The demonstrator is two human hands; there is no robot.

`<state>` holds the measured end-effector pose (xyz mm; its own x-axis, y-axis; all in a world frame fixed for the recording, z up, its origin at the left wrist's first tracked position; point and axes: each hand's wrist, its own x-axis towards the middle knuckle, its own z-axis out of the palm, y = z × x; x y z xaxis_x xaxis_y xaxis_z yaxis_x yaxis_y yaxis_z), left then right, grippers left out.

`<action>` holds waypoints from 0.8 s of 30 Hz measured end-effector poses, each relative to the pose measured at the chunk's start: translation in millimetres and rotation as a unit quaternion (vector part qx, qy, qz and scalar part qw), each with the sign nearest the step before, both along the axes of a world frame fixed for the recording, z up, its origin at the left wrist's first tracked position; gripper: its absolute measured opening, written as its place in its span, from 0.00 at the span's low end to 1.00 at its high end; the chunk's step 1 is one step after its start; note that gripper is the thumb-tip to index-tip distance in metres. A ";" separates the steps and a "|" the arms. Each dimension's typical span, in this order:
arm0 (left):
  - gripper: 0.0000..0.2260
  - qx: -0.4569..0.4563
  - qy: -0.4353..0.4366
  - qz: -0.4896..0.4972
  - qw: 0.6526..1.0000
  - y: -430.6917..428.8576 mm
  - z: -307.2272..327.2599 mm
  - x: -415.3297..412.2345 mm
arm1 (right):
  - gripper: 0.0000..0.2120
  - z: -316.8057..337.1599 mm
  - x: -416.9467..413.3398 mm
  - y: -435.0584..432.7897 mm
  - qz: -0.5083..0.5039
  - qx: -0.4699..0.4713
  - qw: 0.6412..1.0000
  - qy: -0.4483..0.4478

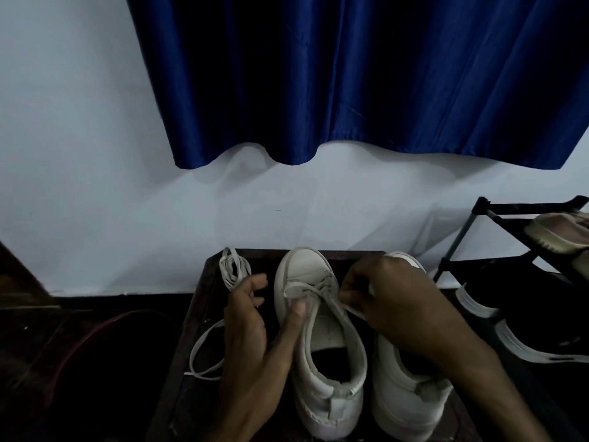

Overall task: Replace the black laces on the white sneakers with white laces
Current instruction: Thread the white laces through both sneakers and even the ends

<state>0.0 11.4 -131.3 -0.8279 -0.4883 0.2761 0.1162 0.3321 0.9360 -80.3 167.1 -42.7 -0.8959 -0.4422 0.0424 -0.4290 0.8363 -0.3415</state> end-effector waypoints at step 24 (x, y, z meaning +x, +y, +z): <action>0.12 -0.065 -0.015 -0.037 0.997 1.2 0.9 -3.2 | 0.11 -9.3 -4.2 6.0 -0.001 -0.010 0.998 -0.055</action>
